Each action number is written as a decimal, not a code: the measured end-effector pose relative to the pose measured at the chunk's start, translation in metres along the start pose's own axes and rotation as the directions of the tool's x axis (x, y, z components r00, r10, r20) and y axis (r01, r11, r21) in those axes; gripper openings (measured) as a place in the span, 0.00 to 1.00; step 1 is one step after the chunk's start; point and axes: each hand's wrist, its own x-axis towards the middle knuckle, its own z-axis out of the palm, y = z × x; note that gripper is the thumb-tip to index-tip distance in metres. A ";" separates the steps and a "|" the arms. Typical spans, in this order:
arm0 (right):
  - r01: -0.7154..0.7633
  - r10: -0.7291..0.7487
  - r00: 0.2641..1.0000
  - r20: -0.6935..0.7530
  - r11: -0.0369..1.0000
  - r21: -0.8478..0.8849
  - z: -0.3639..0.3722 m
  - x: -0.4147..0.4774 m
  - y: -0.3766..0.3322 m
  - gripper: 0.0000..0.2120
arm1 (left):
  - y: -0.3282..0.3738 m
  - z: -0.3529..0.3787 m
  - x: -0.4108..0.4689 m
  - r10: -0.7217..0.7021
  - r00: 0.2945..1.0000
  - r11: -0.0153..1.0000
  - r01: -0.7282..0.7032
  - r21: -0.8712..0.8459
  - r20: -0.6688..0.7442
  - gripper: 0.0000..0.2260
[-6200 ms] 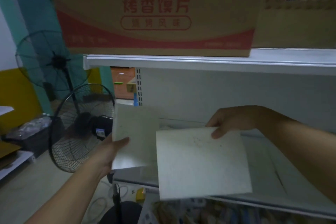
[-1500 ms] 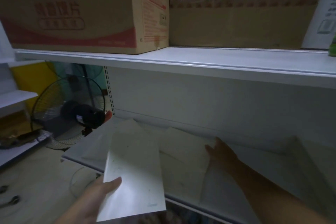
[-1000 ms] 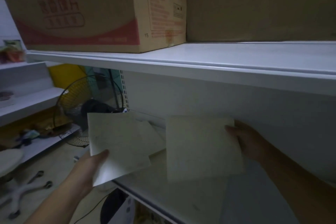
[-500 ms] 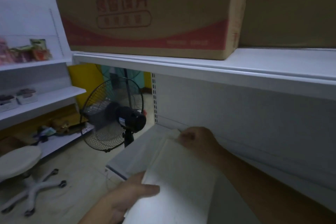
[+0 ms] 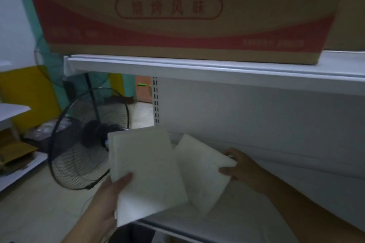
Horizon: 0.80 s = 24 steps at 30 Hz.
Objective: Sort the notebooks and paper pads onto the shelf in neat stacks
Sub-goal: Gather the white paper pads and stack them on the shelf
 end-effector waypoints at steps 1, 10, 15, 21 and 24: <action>0.016 -0.012 1.000 -0.029 0.993 0.117 -0.005 -0.008 -0.004 0.16 | 0.002 0.002 0.008 0.016 0.999 1.000 -0.017 -0.021 -0.042 0.13; 0.051 0.009 0.969 -0.248 0.971 0.234 -0.083 -0.088 -0.056 0.05 | 0.025 0.063 0.030 0.038 0.999 0.981 -0.044 0.189 0.037 0.12; 0.028 -0.070 0.984 -0.163 0.968 -0.248 -0.100 -0.118 -0.072 0.10 | -0.013 0.130 -0.021 -0.254 0.885 0.865 0.028 0.500 0.390 0.16; -0.053 -0.039 0.990 -0.139 0.800 -0.598 -0.136 -0.173 -0.049 0.25 | -0.084 0.216 -0.100 -0.475 0.629 0.865 0.205 0.458 0.615 0.25; -0.174 0.025 0.972 -0.234 0.744 -0.645 -0.166 -0.215 -0.023 0.27 | -0.115 0.251 -0.134 -0.473 0.603 0.867 0.188 0.462 0.643 0.31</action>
